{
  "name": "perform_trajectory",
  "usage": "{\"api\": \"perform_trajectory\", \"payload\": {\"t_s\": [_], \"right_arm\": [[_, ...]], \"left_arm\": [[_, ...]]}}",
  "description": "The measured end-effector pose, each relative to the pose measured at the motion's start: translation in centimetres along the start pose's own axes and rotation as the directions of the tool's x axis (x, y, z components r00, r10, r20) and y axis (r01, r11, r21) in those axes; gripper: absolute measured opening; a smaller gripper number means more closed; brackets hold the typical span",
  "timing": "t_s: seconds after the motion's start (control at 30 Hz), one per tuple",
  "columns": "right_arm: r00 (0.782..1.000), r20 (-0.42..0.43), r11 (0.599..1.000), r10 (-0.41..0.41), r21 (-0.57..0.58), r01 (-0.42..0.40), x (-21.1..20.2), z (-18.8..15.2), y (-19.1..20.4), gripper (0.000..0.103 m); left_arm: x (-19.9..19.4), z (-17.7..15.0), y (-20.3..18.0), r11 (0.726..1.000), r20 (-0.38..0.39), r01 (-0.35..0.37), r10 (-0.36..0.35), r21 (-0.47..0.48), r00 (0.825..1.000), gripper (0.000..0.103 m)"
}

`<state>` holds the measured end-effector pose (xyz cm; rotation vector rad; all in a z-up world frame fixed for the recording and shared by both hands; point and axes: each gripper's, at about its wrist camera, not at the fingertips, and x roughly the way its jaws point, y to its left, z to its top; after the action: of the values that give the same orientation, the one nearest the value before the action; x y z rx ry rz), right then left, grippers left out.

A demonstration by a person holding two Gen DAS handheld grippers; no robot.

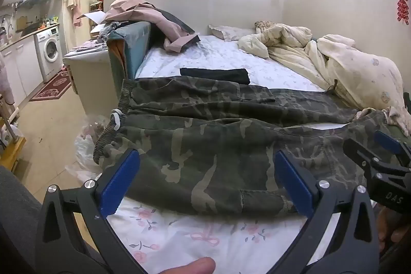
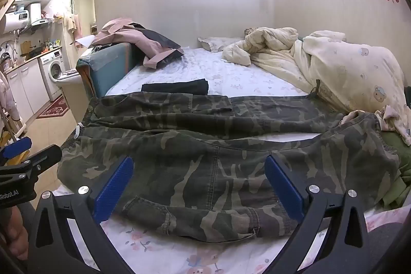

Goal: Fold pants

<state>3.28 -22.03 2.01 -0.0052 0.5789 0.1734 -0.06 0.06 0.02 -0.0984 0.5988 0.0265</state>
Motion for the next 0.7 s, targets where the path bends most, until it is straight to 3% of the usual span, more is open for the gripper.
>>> {"api": "perform_trajectory", "payload": {"t_s": [0.7], "right_arm": [[1.000,0.004,1.000,0.005,0.010,-0.005,-0.01,-0.02,0.10,0.103]], "left_arm": [[-0.11,-0.01,0.33,1.000,-0.011,-0.005,0.005,0.010,1.000,0.103]]}}
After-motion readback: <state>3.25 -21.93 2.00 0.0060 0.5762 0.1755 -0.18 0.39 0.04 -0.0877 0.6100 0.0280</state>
